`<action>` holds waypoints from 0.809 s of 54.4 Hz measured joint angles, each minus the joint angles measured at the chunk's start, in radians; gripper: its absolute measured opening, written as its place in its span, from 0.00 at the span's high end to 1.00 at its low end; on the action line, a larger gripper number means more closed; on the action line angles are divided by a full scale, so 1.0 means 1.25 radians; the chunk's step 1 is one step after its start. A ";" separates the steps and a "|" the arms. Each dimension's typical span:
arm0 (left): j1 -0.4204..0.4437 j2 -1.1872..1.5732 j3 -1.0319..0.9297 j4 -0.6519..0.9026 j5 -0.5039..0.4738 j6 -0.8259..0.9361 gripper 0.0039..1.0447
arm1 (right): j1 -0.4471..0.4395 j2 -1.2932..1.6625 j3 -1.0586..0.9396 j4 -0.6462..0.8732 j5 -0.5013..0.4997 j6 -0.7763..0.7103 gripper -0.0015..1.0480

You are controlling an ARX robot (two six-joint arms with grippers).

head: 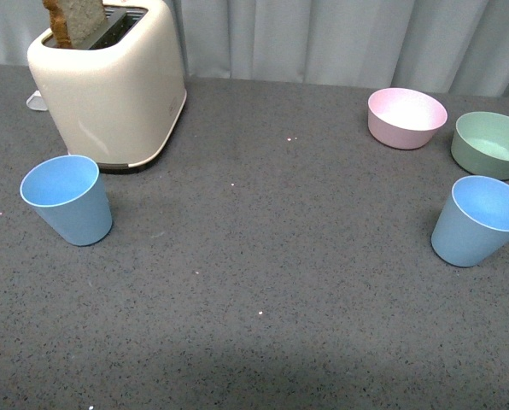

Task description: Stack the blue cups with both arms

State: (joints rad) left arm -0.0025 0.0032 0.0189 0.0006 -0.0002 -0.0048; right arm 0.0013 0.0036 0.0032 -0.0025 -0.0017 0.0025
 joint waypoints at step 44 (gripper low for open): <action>0.000 0.000 0.000 0.000 0.000 0.000 0.06 | 0.000 0.000 0.000 0.000 0.000 0.000 0.09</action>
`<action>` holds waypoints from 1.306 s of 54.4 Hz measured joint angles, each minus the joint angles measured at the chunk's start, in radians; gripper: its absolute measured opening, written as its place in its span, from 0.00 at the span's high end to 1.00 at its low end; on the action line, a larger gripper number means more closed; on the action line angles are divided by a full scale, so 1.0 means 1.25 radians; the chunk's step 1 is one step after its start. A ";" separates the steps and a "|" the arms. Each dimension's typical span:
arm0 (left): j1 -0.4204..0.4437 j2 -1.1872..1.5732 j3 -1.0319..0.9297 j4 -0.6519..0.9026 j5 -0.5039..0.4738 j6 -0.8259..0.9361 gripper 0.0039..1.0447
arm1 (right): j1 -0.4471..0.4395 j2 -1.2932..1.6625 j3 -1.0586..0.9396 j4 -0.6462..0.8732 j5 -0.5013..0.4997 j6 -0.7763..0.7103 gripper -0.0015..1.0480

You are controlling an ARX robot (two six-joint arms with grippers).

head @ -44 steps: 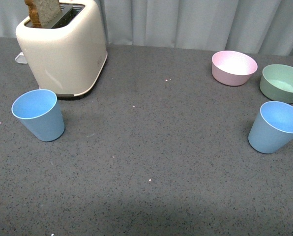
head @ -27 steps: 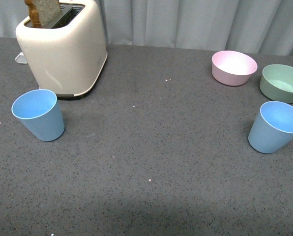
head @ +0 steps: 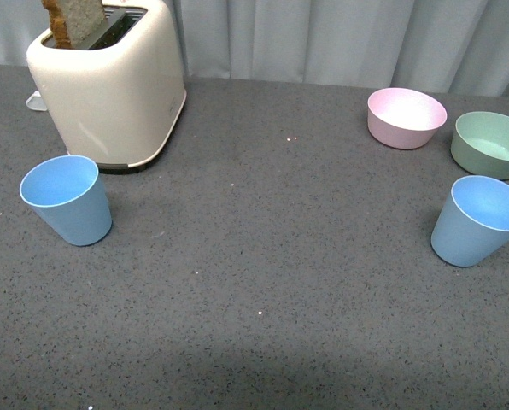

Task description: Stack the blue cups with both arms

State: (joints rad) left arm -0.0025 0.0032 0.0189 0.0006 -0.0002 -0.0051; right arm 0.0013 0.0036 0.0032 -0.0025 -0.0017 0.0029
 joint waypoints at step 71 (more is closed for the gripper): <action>0.018 1.486 0.686 -0.013 0.052 -0.435 0.06 | 0.000 0.000 0.000 0.000 0.000 0.000 0.09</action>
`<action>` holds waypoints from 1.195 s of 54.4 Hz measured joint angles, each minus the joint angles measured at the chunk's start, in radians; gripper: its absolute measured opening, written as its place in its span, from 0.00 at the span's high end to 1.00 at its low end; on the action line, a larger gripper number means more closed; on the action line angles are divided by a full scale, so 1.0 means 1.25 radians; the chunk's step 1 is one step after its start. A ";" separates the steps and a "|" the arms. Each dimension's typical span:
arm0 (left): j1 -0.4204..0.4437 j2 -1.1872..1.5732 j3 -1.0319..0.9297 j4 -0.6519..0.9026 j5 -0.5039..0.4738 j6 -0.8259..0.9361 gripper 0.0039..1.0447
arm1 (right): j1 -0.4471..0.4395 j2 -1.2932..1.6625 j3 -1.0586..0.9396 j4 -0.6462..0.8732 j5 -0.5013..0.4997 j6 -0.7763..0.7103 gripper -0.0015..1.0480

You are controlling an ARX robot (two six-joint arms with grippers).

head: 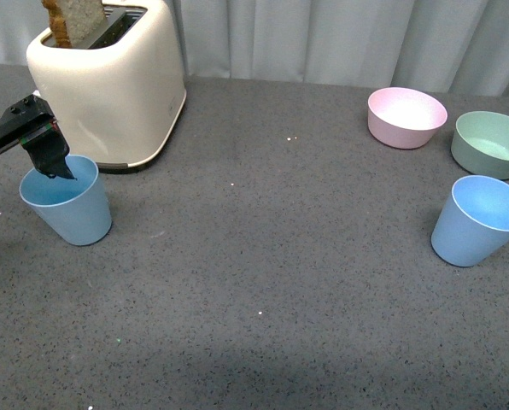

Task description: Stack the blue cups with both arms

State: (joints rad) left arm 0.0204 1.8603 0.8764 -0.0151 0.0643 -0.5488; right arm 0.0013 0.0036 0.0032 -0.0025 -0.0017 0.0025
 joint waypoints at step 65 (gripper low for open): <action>-0.298 0.154 0.199 -0.116 -0.041 -0.059 0.97 | 0.000 0.000 0.000 0.000 0.000 0.000 0.09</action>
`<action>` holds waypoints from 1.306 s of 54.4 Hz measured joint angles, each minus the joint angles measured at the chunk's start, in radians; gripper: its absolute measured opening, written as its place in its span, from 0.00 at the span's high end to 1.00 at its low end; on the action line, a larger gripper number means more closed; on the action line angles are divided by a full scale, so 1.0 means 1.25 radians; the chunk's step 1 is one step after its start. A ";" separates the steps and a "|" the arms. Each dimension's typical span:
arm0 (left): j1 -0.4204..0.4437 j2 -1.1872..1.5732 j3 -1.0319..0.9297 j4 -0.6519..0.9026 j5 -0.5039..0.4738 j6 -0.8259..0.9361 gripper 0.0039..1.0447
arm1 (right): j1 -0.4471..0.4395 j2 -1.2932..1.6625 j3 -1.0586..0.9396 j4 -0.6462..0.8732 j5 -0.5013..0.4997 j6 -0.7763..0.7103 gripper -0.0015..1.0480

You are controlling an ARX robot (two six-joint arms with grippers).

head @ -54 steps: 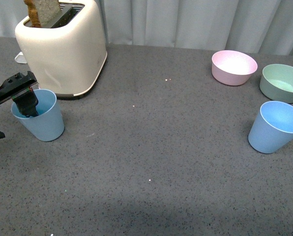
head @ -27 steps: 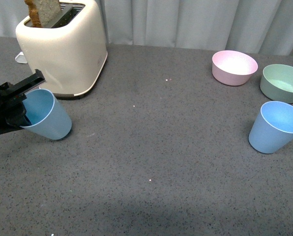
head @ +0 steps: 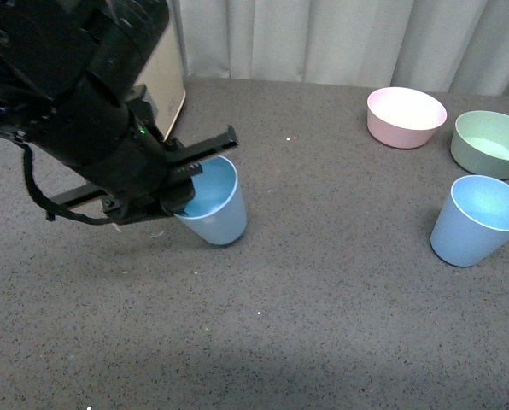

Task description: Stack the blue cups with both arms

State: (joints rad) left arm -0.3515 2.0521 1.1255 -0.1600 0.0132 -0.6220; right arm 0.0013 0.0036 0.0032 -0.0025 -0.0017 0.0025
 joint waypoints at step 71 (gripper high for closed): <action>0.155 -0.550 -0.724 1.042 -0.130 0.486 0.97 | 0.000 0.000 0.000 0.000 0.000 0.000 0.09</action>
State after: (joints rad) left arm -0.1577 1.3651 0.2211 1.1427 -0.1497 -0.0143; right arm 0.0013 0.0036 0.0032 -0.0025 -0.0013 0.0025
